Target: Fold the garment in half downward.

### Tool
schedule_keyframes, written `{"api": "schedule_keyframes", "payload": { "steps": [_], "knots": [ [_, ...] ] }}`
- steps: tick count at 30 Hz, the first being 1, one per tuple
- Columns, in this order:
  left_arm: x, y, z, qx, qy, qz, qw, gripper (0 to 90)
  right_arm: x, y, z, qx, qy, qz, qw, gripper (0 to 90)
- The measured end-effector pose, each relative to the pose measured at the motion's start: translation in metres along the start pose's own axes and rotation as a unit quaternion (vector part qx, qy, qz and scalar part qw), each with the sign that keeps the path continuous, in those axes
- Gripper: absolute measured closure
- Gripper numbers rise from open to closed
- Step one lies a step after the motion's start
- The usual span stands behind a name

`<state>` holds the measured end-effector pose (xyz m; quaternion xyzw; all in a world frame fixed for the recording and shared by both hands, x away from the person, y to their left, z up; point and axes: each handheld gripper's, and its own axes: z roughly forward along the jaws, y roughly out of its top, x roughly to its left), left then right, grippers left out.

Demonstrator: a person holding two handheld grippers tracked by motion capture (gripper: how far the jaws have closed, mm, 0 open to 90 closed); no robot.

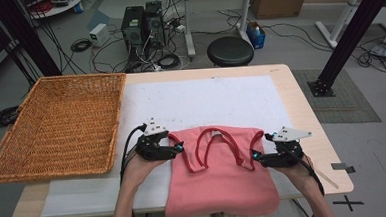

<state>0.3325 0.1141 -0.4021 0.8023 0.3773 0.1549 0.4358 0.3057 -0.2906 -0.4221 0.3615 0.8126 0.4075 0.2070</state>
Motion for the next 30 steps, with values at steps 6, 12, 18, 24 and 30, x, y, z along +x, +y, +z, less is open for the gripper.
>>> {"api": "schedule_keyframes", "payload": {
  "steps": [6, 12, 18, 24, 30],
  "knots": [
    [0.013, 0.008, 0.017, 0.029, 0.029, -0.008, 0.9991, 29.9, -0.006, -0.001, 0.002, 0.011, -0.006, 0.005, 0.9999, 21.5],
    [0.023, 0.007, 0.031, 0.036, 0.033, -0.030, 0.9984, 33.6, -0.009, 0.000, 0.004, 0.014, -0.009, 0.008, 0.9998, 21.5],
    [0.032, 0.004, 0.044, 0.043, 0.048, -0.044, 0.9969, 38.4, -0.009, 0.001, 0.004, 0.017, -0.009, 0.005, 0.9998, 21.5],
    [0.035, 0.000, 0.052, 0.066, 0.052, -0.041, 0.9956, 45.5, -0.010, 0.001, 0.005, 0.018, -0.010, 0.009, 0.9997, 21.5],
    [0.030, -0.003, 0.058, 0.080, 0.058, -0.019, 0.9949, 48.3, -0.010, 0.001, 0.008, 0.027, -0.011, 0.002, 0.9996, 21.5]
  ]
}}
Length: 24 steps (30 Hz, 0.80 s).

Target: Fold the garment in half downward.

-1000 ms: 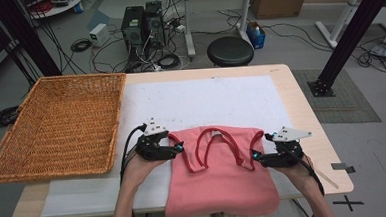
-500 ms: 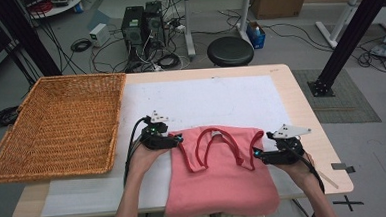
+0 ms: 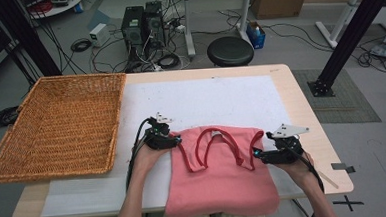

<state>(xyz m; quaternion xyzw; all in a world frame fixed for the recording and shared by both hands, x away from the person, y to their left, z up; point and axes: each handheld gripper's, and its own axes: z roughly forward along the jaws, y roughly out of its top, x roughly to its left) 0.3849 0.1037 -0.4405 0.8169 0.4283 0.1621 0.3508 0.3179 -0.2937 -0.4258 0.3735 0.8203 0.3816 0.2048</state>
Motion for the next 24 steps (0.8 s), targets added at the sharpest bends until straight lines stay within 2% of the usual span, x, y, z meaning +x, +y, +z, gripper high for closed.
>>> {"api": "schedule_keyframes", "payload": {
  "steps": [6, 10, 11, 16, 18, 20, 21, 24],
  "knots": [
    [0.003, -0.001, 0.001, 0.001, -0.009, -0.016, 0.9998, 45.8, -0.002, 0.002, 0.001, 0.003, -0.002, -0.001, 1.0000, 21.6],
    [0.002, -0.001, 0.000, 0.002, -0.010, -0.010, 0.9999, 47.6, -0.003, 0.004, 0.004, 0.012, -0.009, -0.001, 0.9999, 21.6],
    [0.001, -0.001, 0.000, 0.000, -0.015, -0.010, 0.9998, 53.8, -0.004, 0.006, 0.006, 0.025, -0.016, -0.005, 0.9995, 21.5],
    [0.000, -0.002, -0.001, -0.002, -0.034, 0.003, 0.9994, 66.7, -0.006, 0.010, 0.011, 0.031, -0.015, 0.003, 0.9994, 21.6],
    [0.000, -0.003, 0.000, -0.004, -0.035, 0.001, 0.9994, 66.7, -0.008, 0.011, 0.012, 0.030, -0.018, 0.004, 0.9994, 21.7],
    [0.001, -0.003, 0.000, -0.005, -0.036, 0.001, 0.9993, 67.0, -0.012, 0.013, 0.015, 0.034, -0.035, 0.008, 0.9988, 22.5],
    [0.001, -0.003, 0.000, -0.004, -0.036, 0.001, 0.9993, 68.3, -0.018, 0.016, 0.018, 0.038, -0.041, 0.018, 0.9983, 23.3],
    [-0.001, -0.003, 0.000, -0.005, -0.044, 0.005, 0.9990, 72.7, -0.025, 0.019, 0.023, 0.041, -0.040, 0.027, 0.9980, 23.5]
  ]
}}
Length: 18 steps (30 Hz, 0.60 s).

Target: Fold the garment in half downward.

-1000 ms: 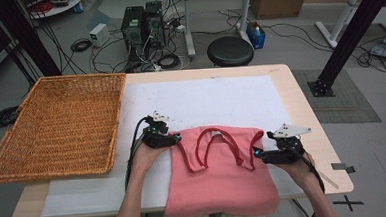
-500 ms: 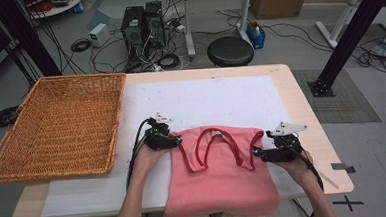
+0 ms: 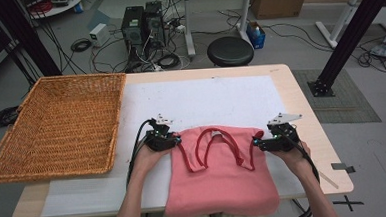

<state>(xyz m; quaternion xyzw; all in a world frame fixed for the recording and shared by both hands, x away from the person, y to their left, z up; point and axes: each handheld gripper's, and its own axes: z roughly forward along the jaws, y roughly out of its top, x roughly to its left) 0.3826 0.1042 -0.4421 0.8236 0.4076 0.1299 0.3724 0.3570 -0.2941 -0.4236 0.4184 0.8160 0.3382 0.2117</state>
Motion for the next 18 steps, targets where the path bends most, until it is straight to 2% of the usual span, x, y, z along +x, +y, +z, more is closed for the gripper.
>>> {"api": "schedule_keyframes", "payload": {
  "steps": [2, 4, 7, 8, 12, 18],
  "knots": [
    [-0.001, 0.000, 0.000, 0.001, 0.001, 0.009, 1.0000, 76.3, -0.006, 0.004, 0.005, 0.005, 0.002, 0.009, 0.9999, 25.3],
    [-0.002, 0.000, 0.000, -0.003, 0.001, 0.006, 1.0000, 76.8, -0.012, 0.009, 0.012, 0.011, 0.010, 0.012, 0.9998, 36.1],
    [0.001, -0.003, 0.000, -0.009, -0.005, 0.002, 0.9999, 76.7, -0.016, 0.009, 0.018, 0.021, 0.009, 0.018, 0.9996, 36.9],
    [0.001, -0.004, 0.000, -0.013, -0.007, -0.001, 0.9999, 76.6, -0.019, 0.008, 0.025, 0.036, 0.013, 0.029, 0.9988, 38.3],
    [0.001, -0.005, 0.000, -0.019, -0.007, 0.002, 0.9998, 76.5, -0.019, 0.007, 0.032, 0.053, 0.018, 0.025, 0.9981, 40.5],
    [0.003, -0.007, 0.000, -0.025, -0.012, -0.004, 0.9996, 76.4, -0.020, 0.007, 0.034, 0.050, 0.028, 0.034, 0.9978, 42.0]
  ]
}}
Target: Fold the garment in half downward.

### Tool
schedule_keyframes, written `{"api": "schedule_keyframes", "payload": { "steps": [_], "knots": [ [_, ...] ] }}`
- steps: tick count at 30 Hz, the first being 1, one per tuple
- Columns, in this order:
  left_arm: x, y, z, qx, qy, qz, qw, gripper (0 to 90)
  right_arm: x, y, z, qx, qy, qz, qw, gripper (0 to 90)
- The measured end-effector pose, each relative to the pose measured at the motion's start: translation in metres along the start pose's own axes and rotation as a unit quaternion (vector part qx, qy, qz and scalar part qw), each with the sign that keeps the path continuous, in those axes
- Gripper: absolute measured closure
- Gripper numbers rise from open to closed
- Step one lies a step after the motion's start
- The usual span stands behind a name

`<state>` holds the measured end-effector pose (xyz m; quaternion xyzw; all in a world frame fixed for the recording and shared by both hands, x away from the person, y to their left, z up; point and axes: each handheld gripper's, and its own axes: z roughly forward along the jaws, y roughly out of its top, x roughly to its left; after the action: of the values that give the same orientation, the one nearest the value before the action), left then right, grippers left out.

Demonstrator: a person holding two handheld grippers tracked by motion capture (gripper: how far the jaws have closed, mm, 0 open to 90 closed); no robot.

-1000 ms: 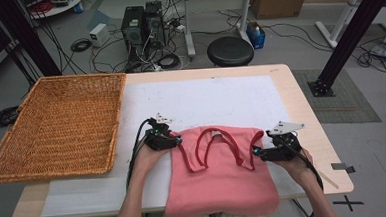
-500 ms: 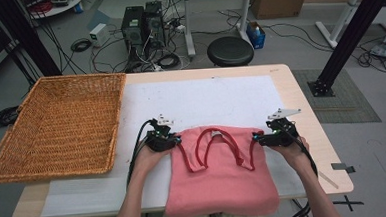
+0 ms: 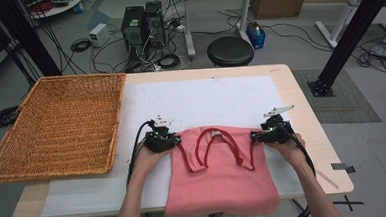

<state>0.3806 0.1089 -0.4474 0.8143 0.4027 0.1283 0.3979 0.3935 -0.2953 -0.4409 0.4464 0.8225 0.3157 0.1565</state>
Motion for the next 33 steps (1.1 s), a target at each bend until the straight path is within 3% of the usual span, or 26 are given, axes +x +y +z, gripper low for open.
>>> {"api": "schedule_keyframes", "payload": {
  "steps": [5, 6, 7, 8, 9, 11, 13, 19, 25, 33],
  "knots": [
    [0.002, -0.002, 0.000, -0.007, -0.004, -0.004, 1.0000, 76.3, 0.000, -0.002, 0.000, -0.006, 0.004, -0.003, 1.0000, 47.6],
    [0.002, -0.002, 0.000, -0.009, -0.004, -0.006, 0.9999, 75.8, 0.001, -0.002, -0.001, -0.009, 0.005, -0.010, 0.9999, 54.3],
    [0.002, -0.003, 0.000, -0.011, -0.005, -0.010, 0.9999, 75.8, 0.001, -0.002, -0.001, -0.009, 0.005, -0.010, 0.9999, 54.3],
    [0.003, -0.004, 0.000, -0.014, -0.008, -0.014, 0.9998, 75.8, 0.004, -0.004, -0.002, -0.015, 0.016, -0.021, 0.9995, 64.0],
    [0.003, -0.004, 0.000, -0.018, -0.008, -0.015, 0.9997, 75.8, 0.004, -0.004, -0.002, -0.015, 0.016, -0.021, 0.9995, 64.0],
    [0.003, -0.005, 0.000, -0.018, -0.007, -0.015, 0.9997, 76.3, 0.005, -0.007, -0.001, -0.026, 0.031, -0.020, 0.9990, 75.2],
    [0.003, -0.005, 0.000, -0.019, -0.008, -0.018, 0.9996, 77.4, 0.004, -0.008, -0.001, -0.030, 0.043, -0.020, 0.9984, 79.5],
    [0.002, -0.005, -0.001, -0.021, -0.009, -0.032, 0.9992, 79.0, -0.001, -0.008, -0.001, -0.032, 0.062, -0.010, 0.9975, 81.7],
    [0.002, -0.001, -0.007, -0.039, -0.002, -0.035, 0.9986, 79.3, 0.004, -0.005, -0.009, -0.048, 0.038, -0.026, 0.9978, 82.0],
    [0.004, 0.006, -0.009, -0.044, 0.013, -0.044, 0.9980, 79.4, 0.001, 0.005, -0.011, -0.055, 0.033, -0.028, 0.9976, 82.0]
  ]
}}
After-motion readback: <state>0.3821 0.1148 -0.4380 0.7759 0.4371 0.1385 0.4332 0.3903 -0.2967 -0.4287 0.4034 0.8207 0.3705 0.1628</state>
